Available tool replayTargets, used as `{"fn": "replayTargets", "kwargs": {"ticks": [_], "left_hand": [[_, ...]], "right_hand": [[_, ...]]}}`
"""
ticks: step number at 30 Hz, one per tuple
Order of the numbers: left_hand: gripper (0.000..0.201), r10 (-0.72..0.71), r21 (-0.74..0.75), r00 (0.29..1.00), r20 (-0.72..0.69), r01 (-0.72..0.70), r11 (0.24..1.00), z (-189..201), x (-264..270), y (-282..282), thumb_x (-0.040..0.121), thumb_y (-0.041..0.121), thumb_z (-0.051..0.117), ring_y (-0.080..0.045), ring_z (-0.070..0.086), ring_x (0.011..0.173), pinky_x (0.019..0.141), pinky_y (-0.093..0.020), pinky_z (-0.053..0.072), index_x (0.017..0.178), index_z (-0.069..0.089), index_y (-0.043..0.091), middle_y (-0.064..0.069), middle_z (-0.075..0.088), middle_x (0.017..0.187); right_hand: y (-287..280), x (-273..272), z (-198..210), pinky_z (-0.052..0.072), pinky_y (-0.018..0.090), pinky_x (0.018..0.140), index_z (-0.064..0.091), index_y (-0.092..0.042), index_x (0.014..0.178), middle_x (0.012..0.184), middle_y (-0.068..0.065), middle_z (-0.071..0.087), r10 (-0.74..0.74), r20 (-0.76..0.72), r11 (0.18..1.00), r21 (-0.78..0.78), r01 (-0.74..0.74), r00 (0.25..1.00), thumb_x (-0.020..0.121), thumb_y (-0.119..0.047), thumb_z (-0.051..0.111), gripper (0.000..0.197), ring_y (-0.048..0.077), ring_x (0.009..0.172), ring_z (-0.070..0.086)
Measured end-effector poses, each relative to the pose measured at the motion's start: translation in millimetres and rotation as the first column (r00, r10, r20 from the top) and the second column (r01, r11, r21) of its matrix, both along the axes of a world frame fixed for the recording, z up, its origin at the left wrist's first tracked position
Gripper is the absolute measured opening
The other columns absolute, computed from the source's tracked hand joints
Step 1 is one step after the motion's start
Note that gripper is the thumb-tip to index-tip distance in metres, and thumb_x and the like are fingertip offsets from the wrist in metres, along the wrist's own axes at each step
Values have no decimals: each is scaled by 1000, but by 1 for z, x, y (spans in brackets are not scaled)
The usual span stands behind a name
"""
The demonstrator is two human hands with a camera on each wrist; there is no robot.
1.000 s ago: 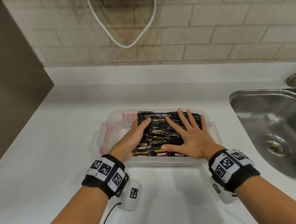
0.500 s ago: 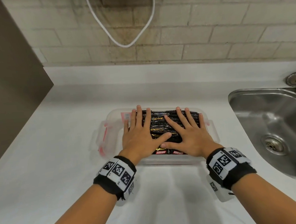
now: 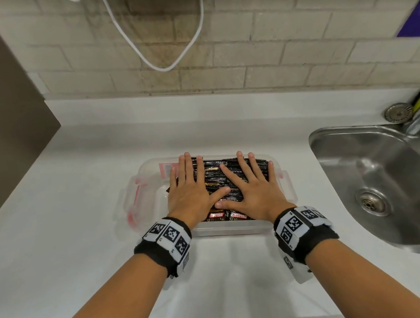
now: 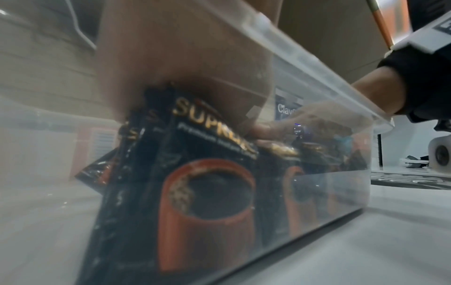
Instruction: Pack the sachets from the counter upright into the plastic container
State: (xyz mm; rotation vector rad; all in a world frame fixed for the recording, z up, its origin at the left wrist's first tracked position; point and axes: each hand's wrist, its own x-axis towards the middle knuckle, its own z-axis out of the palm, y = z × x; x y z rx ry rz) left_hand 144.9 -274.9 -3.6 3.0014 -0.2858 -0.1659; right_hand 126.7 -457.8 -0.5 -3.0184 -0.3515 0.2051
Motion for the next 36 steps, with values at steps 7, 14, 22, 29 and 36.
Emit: {"fn": "replayTargets", "kwargs": {"ticks": [7, 14, 22, 29, 36], "left_hand": [[99, -18, -27, 989, 145, 22, 999, 9, -4, 0, 86, 84, 27, -30, 10, 152, 122, -50, 17, 158, 18, 17, -10, 16, 164], [82, 346, -602, 937, 44, -252, 758, 20, -6, 15, 94, 74, 30, -29, 28, 143, 114, -51, 29, 153, 29, 17, -9, 32, 154], [83, 83, -745, 785, -614, -610, 270, 30, -1, 30, 91, 81, 19, -28, 49, 135, 115, -51, 36, 152, 40, 27, -8, 47, 152], [68, 3, -710, 713, -702, -699, 83, 23, 8, 36, 92, 78, 32, -28, 71, 98, 82, -41, 57, 128, 57, 27, -12, 71, 115], [50, 48, -720, 724, -688, -689, 80, 18, 10, 42, 93, 77, 30, -13, 73, 80, 62, -28, 52, 100, 60, 38, 3, 73, 90]], "right_hand": [[-1, -2, 2, -13, 61, 119, -14, -55, 152, 164, -3, -28, -3, 10, 1000, 3, 3, 1000, 63, -99, 8, 101, 23, 150, -29], [-3, 1, 1, -17, 61, 118, -19, -59, 148, 162, -4, -31, 8, -10, 1000, 26, -8, 1000, 63, -103, 8, 99, 22, 148, -32], [-3, 2, 4, -20, 61, 116, -23, -60, 145, 158, -5, -36, 16, -60, 1000, 20, -15, 998, 61, -104, 7, 99, 22, 146, -36], [-3, 1, 6, -21, 62, 115, -22, -60, 146, 157, -5, -37, 17, -82, 999, 32, -14, 996, 58, -106, 6, 104, 22, 144, -38], [-6, -3, 14, -22, 60, 116, -16, -58, 149, 161, -5, -32, 23, -111, 994, 111, -11, 994, 58, -107, 13, 107, 18, 146, -36]]}}
